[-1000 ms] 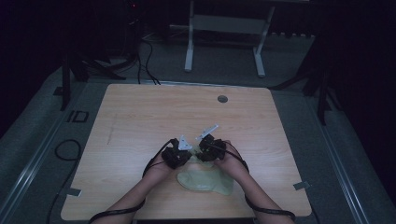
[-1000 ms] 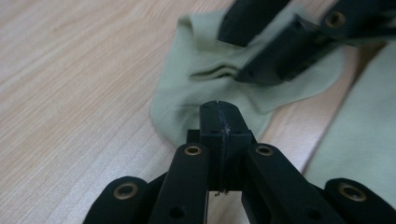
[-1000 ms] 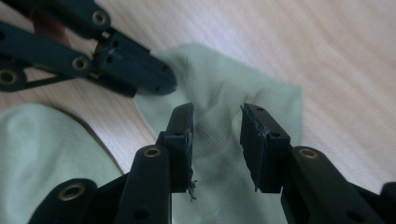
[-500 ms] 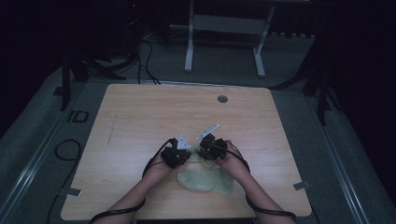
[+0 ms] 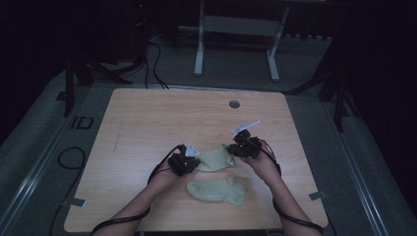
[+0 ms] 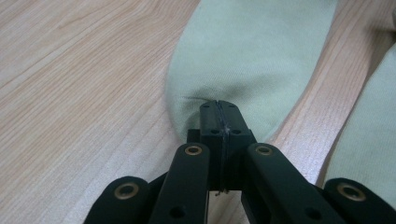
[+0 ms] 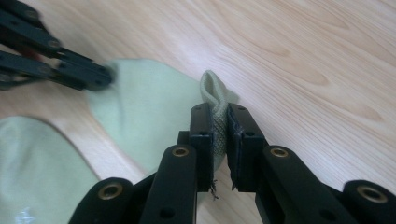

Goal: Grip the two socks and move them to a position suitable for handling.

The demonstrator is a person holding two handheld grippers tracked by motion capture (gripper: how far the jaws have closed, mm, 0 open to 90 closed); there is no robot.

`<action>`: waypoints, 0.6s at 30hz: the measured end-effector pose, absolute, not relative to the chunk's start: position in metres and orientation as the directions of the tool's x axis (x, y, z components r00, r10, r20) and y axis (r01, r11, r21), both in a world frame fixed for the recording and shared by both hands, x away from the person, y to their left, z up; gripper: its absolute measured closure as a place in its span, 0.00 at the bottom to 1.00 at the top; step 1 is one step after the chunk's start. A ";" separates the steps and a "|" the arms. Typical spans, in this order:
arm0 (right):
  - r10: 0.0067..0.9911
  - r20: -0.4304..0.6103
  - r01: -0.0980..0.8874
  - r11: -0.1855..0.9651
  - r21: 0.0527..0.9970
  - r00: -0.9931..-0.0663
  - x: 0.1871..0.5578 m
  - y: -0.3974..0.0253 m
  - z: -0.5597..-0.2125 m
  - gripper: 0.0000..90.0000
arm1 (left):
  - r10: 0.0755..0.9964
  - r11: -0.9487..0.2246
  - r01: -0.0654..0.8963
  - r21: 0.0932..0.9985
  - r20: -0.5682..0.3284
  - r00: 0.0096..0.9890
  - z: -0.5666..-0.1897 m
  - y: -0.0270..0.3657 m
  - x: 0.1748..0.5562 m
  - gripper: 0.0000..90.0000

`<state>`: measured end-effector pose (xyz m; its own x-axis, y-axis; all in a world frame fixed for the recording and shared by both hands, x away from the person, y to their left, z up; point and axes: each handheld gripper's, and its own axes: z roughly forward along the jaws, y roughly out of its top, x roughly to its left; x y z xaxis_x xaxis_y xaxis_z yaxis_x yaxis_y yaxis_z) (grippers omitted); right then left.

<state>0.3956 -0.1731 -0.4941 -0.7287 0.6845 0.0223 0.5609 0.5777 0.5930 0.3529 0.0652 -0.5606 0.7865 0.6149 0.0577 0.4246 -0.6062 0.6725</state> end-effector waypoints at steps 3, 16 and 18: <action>0.702 0.029 0.582 0.566 0.583 -0.712 0.399 -0.182 -0.499 0.90 | 0.612 -0.618 0.420 0.664 0.071 0.788 -0.560 0.065 0.356 0.99; 0.751 -0.006 0.633 0.561 0.534 -0.660 0.403 -0.204 -0.514 0.80 | 0.604 -0.630 0.429 0.648 0.061 0.794 -0.558 0.066 0.362 0.99; 0.759 -0.006 0.634 0.548 0.546 -0.651 0.404 -0.208 -0.510 0.78 | 0.608 -0.630 0.431 0.646 0.065 0.791 -0.557 0.065 0.361 0.99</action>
<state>0.4040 -0.2082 -0.5105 -0.6508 0.7593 -0.0059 0.6341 0.5477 0.5458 0.3607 0.0652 -0.5574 0.7911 0.6082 0.0654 0.4309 -0.6301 0.6460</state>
